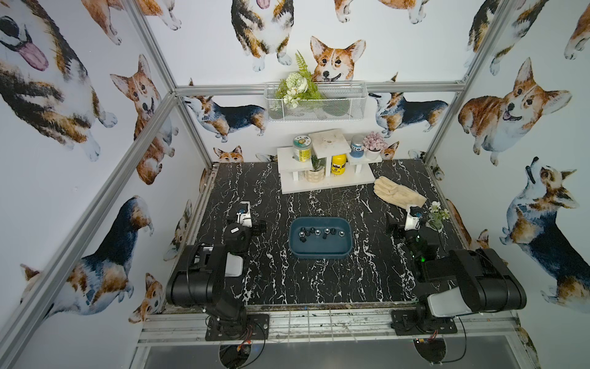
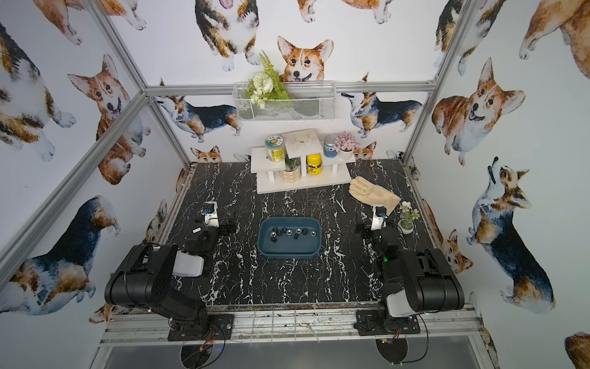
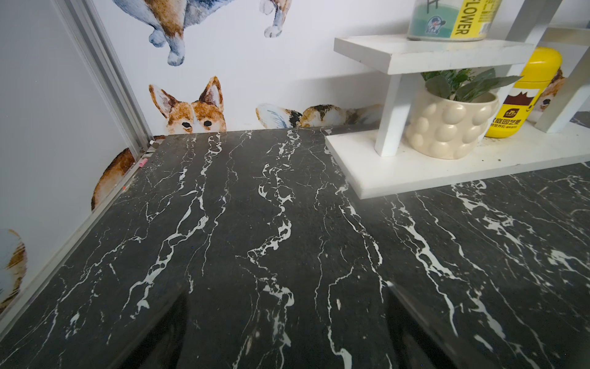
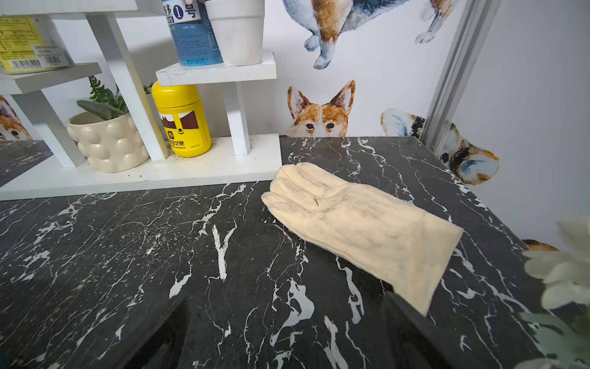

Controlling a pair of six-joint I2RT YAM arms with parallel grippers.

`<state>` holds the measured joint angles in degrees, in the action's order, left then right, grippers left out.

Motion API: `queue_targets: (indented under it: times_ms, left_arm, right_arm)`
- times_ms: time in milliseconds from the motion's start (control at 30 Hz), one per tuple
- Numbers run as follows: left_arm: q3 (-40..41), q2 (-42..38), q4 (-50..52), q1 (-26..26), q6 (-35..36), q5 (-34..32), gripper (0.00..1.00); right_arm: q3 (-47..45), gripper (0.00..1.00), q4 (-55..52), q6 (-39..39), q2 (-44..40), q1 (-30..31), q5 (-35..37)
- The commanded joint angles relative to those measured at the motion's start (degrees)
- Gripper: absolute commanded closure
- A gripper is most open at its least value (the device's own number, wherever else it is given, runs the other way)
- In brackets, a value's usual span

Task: Put the nuts on the desktop into the storage box
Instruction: Reset both arms

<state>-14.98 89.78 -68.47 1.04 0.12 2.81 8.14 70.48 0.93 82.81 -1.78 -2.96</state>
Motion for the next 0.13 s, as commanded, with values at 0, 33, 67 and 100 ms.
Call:
queue_targets:
  times_ms: [0,33,67,100]
  left_arm:
    - [-0.3,0.0,-0.3,0.0,0.1,-0.2,0.00]
    - [-0.1,-0.1,-0.4,0.0,0.1,-0.2,0.00]
    - [0.0,-0.2,-0.5,0.0,0.1,-0.3,0.00]
    - [0.0,-0.3,-0.5,-0.1,0.1,-0.3,0.00]
  right_arm:
    - [0.0,0.00,2.0,0.0,0.0,0.0,-0.3]
    - [-0.1,0.00,2.0,0.0,0.0,0.1,-0.3]
    - [0.0,0.00,1.9,0.0,-0.1,0.1,-0.3]
    - [-0.1,0.00,2.0,0.0,0.0,0.1,-0.3]
